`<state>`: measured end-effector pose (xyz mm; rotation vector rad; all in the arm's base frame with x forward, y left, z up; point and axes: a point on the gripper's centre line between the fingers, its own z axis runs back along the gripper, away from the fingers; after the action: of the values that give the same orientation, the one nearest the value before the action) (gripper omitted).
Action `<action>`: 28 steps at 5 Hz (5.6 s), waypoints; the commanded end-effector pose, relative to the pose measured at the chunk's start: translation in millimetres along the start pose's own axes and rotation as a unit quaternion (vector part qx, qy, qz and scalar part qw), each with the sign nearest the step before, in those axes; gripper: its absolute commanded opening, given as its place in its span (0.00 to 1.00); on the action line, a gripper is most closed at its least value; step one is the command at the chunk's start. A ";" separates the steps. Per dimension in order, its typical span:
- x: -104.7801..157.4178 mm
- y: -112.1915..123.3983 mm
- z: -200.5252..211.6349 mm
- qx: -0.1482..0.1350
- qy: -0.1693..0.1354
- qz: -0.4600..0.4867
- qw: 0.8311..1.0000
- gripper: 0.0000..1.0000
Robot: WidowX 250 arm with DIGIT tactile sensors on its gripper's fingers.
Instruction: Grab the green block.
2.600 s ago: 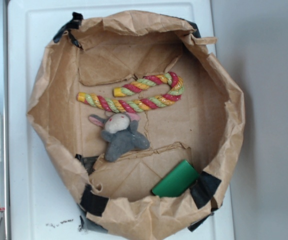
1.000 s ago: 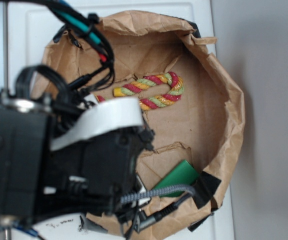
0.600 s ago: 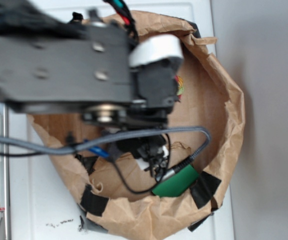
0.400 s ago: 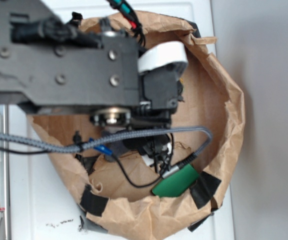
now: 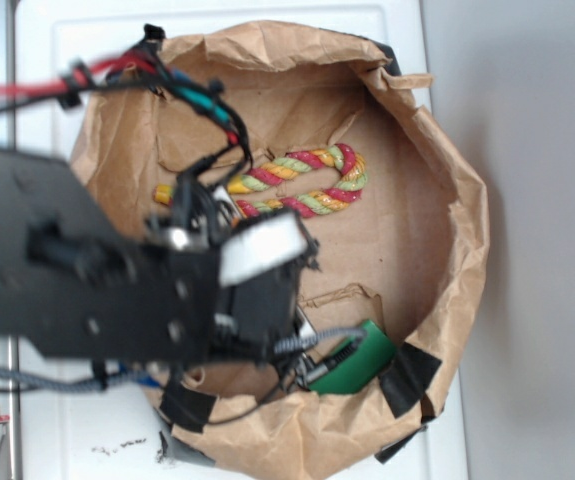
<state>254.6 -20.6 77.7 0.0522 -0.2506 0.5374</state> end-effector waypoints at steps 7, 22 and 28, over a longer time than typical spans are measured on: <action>16.7 -74.0 -1.9 -0.077 0.076 0.102 0.989 1.00; 41.2 -60.4 -34.0 -0.093 0.001 0.056 0.994 1.00; 24.3 -34.6 -18.2 -0.109 0.042 0.044 0.992 1.00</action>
<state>286.6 -46.0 44.0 -0.1673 -0.1647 0.5870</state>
